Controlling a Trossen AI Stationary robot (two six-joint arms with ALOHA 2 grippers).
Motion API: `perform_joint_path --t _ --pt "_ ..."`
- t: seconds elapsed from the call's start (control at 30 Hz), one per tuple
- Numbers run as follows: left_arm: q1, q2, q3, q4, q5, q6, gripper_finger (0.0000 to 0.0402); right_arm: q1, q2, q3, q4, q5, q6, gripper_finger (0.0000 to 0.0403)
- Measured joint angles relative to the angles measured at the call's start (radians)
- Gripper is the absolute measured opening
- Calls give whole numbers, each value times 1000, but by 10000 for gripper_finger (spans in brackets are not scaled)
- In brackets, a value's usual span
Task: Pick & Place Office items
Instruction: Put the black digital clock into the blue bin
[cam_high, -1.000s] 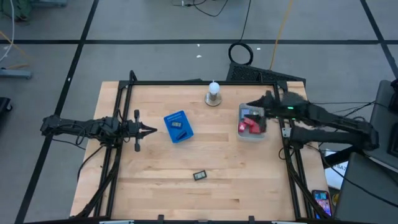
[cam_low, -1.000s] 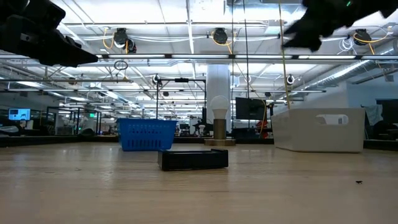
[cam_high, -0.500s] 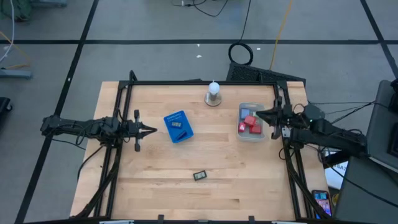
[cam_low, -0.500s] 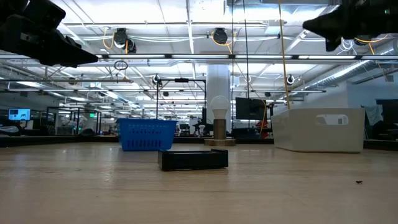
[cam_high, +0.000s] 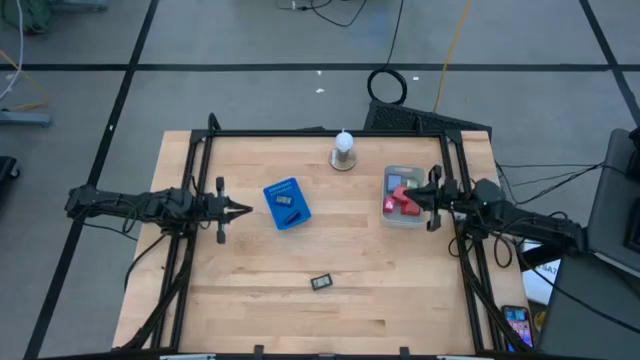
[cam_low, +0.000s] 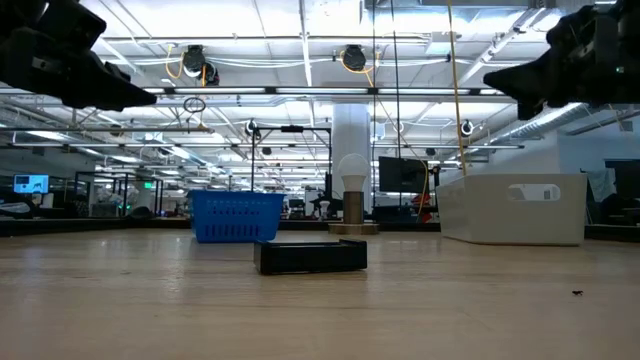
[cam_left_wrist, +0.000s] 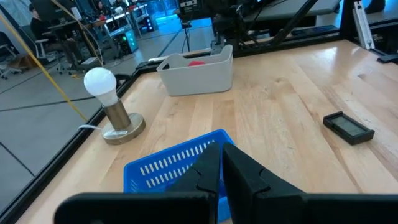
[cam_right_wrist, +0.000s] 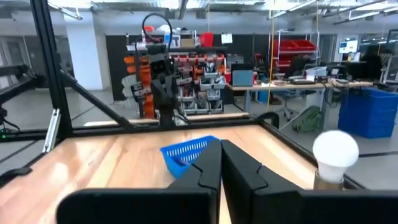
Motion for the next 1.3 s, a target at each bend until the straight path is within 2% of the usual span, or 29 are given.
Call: perform_joint_path --t 0.17,0.3,0.5,0.6,0.67,0.77,0.9,1.1,1.23,1.3 --pt "0 0 0 -10 -49 -28 21 -1 0 -39 -19 7 -11 1" --pt "0 0 0 -22 -112 -44 21 -1 1 -54 -41 54 -11 1" --pt "0 0 0 -25 -113 -49 21 -2 4 -57 -39 54 -11 0" --pt "0 10 1 43 -137 -119 21 -2 4 -58 -39 53 -12 0" --pt "-3 64 22 83 -138 -136 21 -2 4 -59 -39 55 -17 0" --pt "-23 207 62 94 -135 -141 21 -2 5 -59 -30 56 -17 0" --pt "-60 488 186 124 -130 -141 21 -2 5 -60 -24 56 -9 0" --pt "-158 938 486 40 -49 -134 22 -2 5 -60 -25 56 16 0" --pt "-196 1189 693 -57 -44 -193 24 -2 6 -61 -46 54 16 0" --pt "-206 1297 792 -104 -10 -239 36 -2 6 -61 -54 54 15 0"
